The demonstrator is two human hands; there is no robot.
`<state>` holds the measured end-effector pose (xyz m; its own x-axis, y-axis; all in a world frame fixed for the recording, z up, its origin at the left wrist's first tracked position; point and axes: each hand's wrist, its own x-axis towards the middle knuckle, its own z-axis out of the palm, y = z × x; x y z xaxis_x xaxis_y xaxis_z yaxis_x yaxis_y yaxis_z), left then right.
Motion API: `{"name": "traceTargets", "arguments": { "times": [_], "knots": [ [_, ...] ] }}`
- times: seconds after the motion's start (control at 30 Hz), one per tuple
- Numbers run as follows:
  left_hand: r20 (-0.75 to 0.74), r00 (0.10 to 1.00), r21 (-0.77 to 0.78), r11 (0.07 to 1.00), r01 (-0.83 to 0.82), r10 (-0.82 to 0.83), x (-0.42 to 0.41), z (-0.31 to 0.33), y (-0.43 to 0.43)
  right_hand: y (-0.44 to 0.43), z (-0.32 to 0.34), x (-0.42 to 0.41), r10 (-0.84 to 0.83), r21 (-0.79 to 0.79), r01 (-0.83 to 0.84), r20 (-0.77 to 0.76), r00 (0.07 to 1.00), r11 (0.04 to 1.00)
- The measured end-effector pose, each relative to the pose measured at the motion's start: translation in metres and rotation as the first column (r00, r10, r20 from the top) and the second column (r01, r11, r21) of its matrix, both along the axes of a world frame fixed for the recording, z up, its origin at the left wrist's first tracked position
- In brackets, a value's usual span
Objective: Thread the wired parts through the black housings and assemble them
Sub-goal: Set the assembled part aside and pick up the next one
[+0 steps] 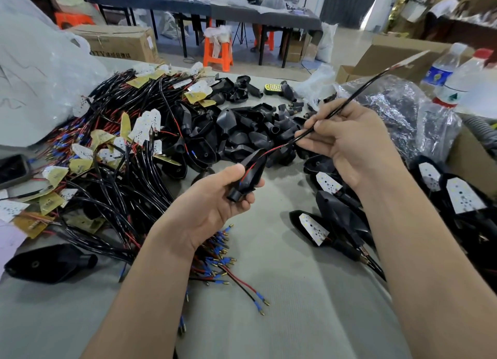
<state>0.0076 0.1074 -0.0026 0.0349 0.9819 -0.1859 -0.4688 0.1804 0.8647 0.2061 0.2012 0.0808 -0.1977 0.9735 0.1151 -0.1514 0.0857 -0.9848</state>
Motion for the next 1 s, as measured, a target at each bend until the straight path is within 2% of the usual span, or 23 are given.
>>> {"name": "traceTargets", "arguments": {
  "times": [0.17,0.23,0.4,0.53,0.63,0.8,0.93,1.0],
  "knots": [
    [0.057,0.998,0.058,0.998,0.000,-0.003,-0.004,-0.003,0.001,0.007,-0.007,0.000,-0.159,-0.051,0.166,0.112,0.981,0.985],
    [0.047,0.999,0.060,0.998,0.005,-0.007,-0.004,-0.005,0.001,0.008,-0.008,-0.001,-0.160,-0.072,0.171,0.144,0.977,0.983],
    [0.003,1.000,0.048,0.999,0.000,0.000,-0.003,-0.004,0.001,0.004,-0.008,-0.007,-0.023,-0.135,0.047,0.172,0.985,0.990],
    [-0.064,0.997,0.011,0.999,0.053,-0.052,0.001,-0.002,0.002,-0.003,-0.012,-0.016,0.073,-0.072,-0.060,0.192,0.979,0.996],
    [-0.060,0.992,0.003,0.994,0.109,-0.109,0.004,0.000,0.001,-0.010,-0.021,-0.024,0.155,-0.009,-0.159,0.283,0.947,0.987],
    [-0.018,0.994,0.011,0.994,0.109,-0.108,0.005,0.000,0.001,-0.018,-0.036,-0.028,0.365,-0.108,-0.352,0.153,0.918,0.930],
    [-0.009,0.997,0.006,0.997,0.071,-0.071,0.008,0.000,0.000,-0.021,-0.035,-0.027,0.410,-0.003,-0.450,0.417,0.811,0.893],
    [-0.040,0.992,-0.012,0.993,0.115,-0.115,0.007,0.003,-0.002,-0.021,-0.032,-0.027,0.389,0.031,-0.457,0.476,0.789,0.889]
  ]
}}
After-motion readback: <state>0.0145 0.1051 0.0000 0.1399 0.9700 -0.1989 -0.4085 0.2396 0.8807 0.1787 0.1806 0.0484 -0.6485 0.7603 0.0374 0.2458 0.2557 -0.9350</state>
